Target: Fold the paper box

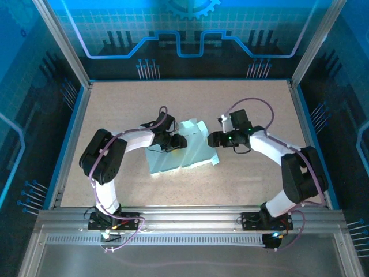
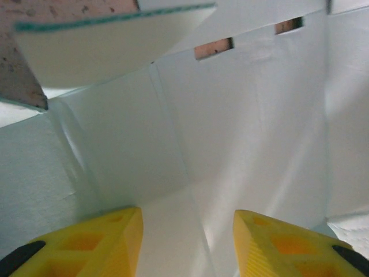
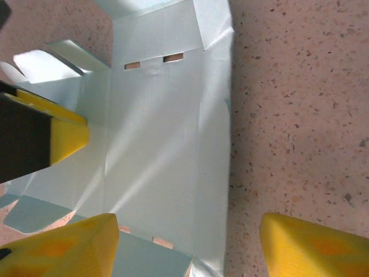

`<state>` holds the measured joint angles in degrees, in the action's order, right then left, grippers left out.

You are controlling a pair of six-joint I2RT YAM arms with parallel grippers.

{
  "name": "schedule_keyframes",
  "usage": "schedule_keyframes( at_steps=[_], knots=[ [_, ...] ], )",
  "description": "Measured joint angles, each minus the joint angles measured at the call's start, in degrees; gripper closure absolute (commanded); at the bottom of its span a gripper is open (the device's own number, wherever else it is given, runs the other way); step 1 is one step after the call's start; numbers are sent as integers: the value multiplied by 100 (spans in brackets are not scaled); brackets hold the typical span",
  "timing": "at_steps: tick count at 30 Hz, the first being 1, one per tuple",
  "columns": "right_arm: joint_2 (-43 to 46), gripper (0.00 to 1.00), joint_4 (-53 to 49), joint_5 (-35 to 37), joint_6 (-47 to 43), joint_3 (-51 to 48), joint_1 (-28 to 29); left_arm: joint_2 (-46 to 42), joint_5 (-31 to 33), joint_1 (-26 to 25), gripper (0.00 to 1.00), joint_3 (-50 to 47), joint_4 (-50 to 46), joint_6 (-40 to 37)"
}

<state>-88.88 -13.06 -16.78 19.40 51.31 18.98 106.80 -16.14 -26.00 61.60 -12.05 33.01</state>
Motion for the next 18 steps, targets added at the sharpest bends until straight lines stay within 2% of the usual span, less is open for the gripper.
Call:
schedule_keyframes(
  at_steps=[5,18],
  knots=[
    [-31,35,579,-120,149,-393,-4,9,-4,4,54,-15,68,0],
    [-678,50,1318,-422,203,-433,-4,20,-24,33,54,-28,103,-2]
  ],
)
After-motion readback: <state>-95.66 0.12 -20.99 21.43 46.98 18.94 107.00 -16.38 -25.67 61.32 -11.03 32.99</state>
